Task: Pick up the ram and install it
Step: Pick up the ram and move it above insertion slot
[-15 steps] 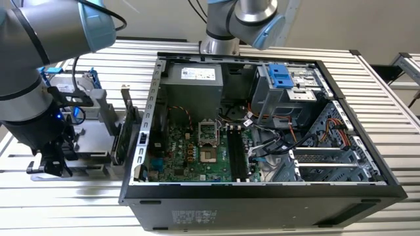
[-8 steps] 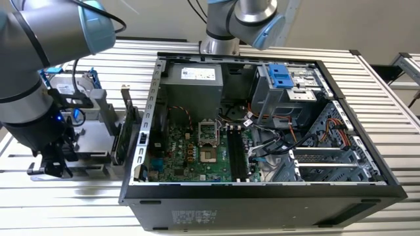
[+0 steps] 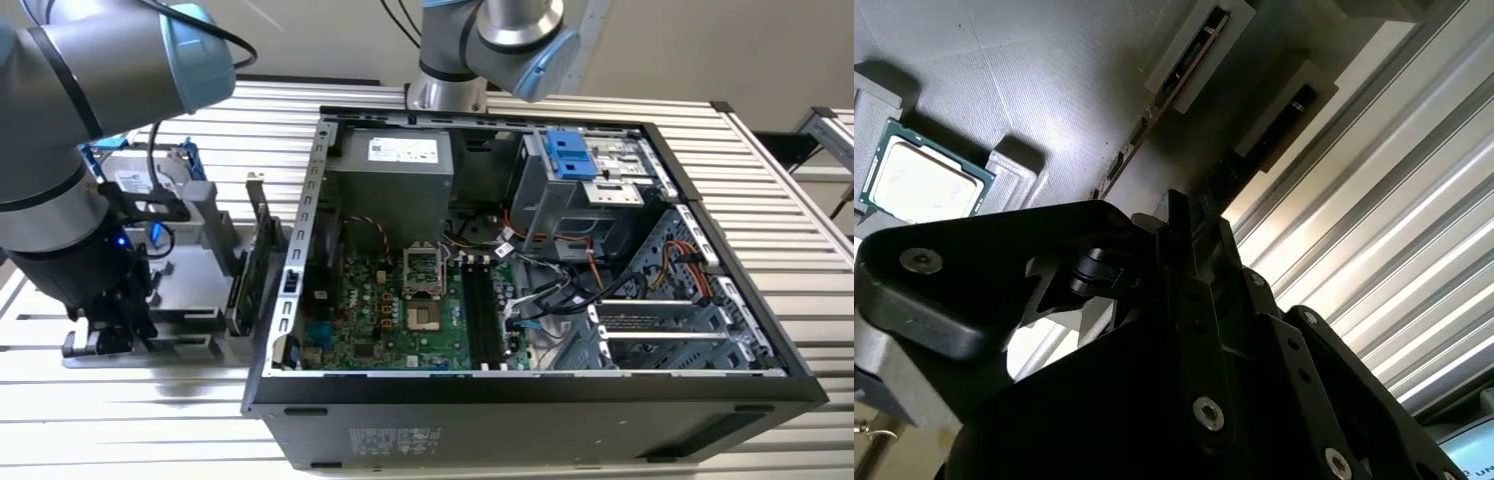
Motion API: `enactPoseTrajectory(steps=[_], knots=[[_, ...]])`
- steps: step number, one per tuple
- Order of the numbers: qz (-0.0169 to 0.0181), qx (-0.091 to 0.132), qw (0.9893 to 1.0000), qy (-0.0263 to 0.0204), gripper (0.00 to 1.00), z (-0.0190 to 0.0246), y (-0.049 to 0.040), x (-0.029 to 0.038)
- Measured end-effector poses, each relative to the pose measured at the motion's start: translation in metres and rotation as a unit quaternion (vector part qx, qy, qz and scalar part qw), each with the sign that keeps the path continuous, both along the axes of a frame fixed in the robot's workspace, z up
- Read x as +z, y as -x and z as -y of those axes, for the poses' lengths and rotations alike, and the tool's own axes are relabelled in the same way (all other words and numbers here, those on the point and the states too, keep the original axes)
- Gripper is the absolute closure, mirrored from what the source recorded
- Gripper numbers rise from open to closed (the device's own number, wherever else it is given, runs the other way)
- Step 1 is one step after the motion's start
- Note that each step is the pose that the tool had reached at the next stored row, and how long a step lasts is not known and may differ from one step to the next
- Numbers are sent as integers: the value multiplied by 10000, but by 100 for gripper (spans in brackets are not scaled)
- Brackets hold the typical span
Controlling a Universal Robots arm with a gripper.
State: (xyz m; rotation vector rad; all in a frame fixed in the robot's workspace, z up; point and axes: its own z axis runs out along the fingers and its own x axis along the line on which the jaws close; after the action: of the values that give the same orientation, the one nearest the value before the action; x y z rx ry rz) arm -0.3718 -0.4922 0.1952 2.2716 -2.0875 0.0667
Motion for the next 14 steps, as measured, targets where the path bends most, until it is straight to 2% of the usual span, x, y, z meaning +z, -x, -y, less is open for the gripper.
enactPoseTrajectory(steps=[7,13,14], knots=[[15,0,10000,-36,0,6,0,-22],[15,0,10000,-38,0,6,0,-23],[15,0,10000,-38,100,6,0,-23]])
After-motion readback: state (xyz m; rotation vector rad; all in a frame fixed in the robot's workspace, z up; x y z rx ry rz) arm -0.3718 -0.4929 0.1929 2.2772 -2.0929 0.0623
